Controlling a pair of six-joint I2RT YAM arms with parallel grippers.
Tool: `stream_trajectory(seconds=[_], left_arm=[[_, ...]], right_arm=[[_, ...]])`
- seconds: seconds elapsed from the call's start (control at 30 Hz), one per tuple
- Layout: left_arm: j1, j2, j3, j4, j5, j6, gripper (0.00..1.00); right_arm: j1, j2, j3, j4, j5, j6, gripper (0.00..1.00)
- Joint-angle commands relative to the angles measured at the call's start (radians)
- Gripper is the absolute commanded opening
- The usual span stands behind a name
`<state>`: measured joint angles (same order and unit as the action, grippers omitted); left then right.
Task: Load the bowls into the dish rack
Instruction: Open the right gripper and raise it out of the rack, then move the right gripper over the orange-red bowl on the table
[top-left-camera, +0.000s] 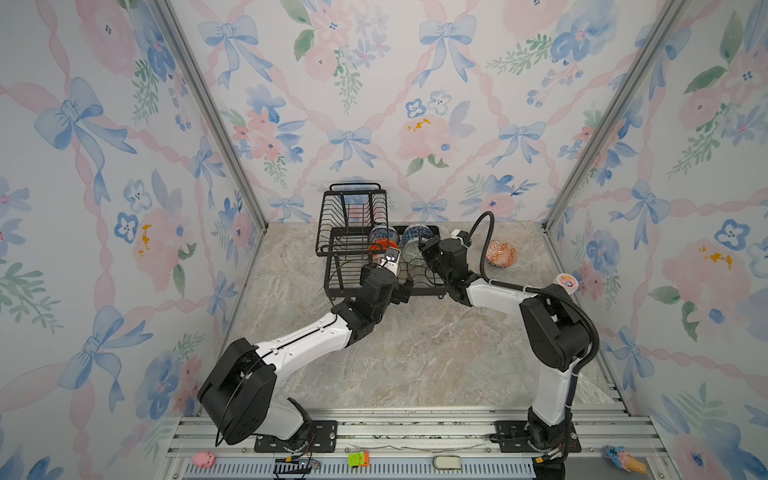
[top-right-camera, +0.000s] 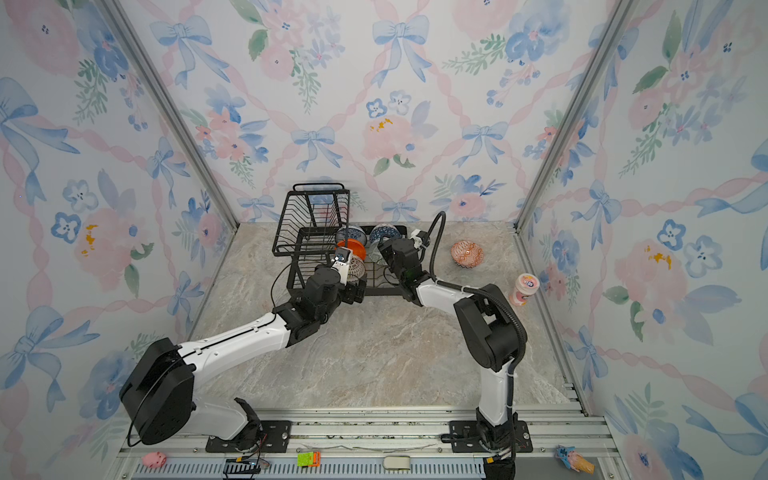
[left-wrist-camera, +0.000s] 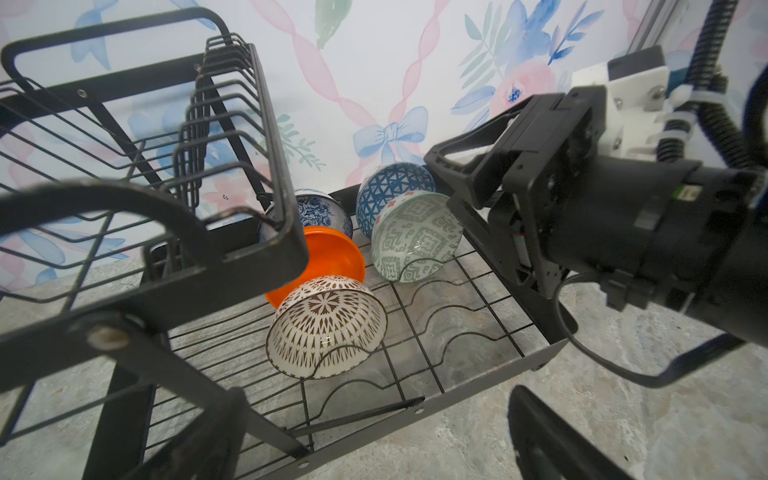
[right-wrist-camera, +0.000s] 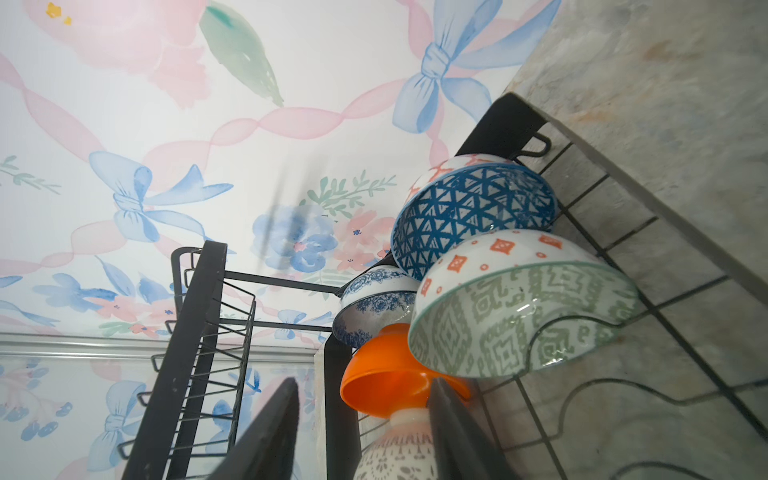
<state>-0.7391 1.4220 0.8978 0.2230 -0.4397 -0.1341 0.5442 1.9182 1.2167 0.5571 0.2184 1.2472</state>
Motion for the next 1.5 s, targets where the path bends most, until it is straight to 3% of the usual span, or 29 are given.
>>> stream_trajectory(seconds=[0.0, 0.2, 0.33, 0.6, 0.87, 1.17, 1.47], left_arm=[[-0.003, -0.027, 0.016, 0.022, -0.018, 0.023, 0.98], [-0.003, -0.039, 0.012, 0.034, 0.015, 0.034, 0.98], [-0.008, -0.053, -0.014, 0.068, 0.029, 0.041, 0.98], [-0.068, -0.014, 0.048, 0.079, -0.019, 0.052, 0.98], [-0.158, 0.153, 0.189, 0.080, -0.069, 0.049, 0.98], [-0.209, 0.350, 0.364, 0.080, -0.064, 0.033, 0.98], [-0.213, 0.497, 0.486, 0.079, -0.026, 0.010, 0.98]], right_arm=[[-0.013, -0.059, -0.030, -0.047, 0.018, -0.046, 0.62], [-0.035, -0.145, -0.070, -0.117, 0.016, -0.102, 0.79], [-0.069, -0.216, -0.086, -0.194, 0.005, -0.142, 0.99], [-0.166, -0.365, -0.094, -0.445, -0.046, -0.263, 0.97], [-0.288, -0.454, -0.142, -0.650, 0.001, -0.450, 0.97], [-0.532, -0.390, -0.148, -0.748, -0.188, -0.465, 0.97], [-0.621, -0.238, -0.081, -0.772, -0.206, -0.506, 0.97]])
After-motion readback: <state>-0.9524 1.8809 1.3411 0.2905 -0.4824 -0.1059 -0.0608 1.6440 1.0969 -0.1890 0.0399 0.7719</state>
